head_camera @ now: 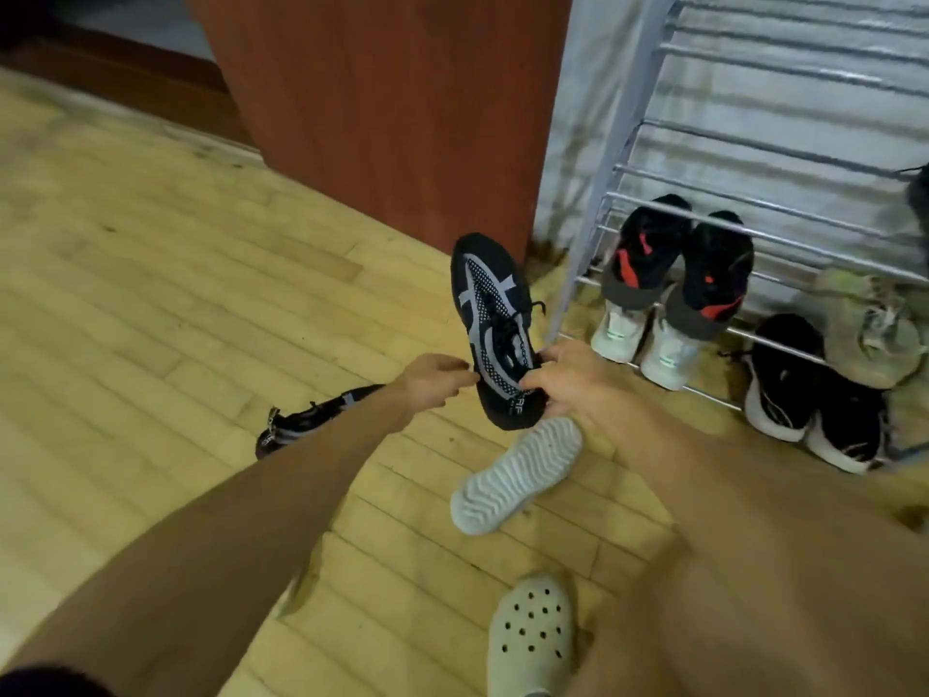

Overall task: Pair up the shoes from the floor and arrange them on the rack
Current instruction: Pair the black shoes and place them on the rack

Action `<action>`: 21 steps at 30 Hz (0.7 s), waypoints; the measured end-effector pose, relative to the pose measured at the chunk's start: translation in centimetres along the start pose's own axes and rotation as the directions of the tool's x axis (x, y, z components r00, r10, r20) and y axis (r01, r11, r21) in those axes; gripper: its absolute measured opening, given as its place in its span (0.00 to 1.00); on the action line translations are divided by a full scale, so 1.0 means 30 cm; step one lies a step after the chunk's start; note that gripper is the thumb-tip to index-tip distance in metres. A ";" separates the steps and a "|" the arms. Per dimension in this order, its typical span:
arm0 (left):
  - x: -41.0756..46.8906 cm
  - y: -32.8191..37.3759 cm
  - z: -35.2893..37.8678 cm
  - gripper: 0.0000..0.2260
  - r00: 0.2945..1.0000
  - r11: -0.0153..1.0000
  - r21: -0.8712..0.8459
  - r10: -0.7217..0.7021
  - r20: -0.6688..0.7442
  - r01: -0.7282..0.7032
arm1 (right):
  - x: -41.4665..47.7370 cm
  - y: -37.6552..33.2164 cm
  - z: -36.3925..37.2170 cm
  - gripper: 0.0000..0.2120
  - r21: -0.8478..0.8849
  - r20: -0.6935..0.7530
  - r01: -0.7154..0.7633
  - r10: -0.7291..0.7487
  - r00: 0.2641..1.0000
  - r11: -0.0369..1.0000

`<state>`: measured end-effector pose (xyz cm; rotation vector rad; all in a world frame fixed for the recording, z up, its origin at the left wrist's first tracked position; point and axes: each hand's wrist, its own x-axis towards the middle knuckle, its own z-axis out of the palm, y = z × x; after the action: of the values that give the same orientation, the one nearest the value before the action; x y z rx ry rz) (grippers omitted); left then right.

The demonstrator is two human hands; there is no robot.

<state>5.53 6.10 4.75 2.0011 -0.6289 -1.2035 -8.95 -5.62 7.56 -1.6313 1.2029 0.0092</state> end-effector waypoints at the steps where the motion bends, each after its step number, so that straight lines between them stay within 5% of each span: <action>1: 0.027 -0.052 -0.034 0.26 1.000 0.996 0.086 -0.023 -0.022 0.024 | 0.026 0.013 0.038 0.13 -0.014 0.007 -0.012 0.012 1.000 1.000; 3: 0.073 -0.159 -0.108 0.25 0.996 0.946 0.318 -0.052 -0.068 0.071 | 0.070 0.043 0.112 0.09 -0.041 -0.003 -0.027 0.027 1.000 0.999; 6: 0.124 -0.327 -0.220 0.21 0.992 0.739 0.668 -0.010 -0.129 0.094 | 0.131 0.094 0.213 0.11 -0.058 -0.002 -0.045 0.045 0.999 0.997; 11: 0.195 -0.558 -0.334 0.36 0.973 0.375 0.900 -0.028 -0.227 0.221 | 0.210 0.183 0.317 0.12 -0.037 0.034 -0.094 0.095 0.995 0.995; 15: 0.270 -0.620 -0.340 0.44 0.948 0.350 0.881 -0.119 -0.295 0.318 | 0.247 0.258 0.328 0.11 -0.046 0.052 -0.126 0.129 0.990 0.991; 21: 0.291 -0.618 -0.331 0.35 0.945 0.280 0.906 -0.020 -0.325 0.317 | 0.252 0.325 0.288 0.10 -0.033 0.089 -0.175 0.178 0.980 0.984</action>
<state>19.18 14.84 -11.24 3.2645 -1.2258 -0.5933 -7.42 -3.85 -7.34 -1.5241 1.2772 0.2102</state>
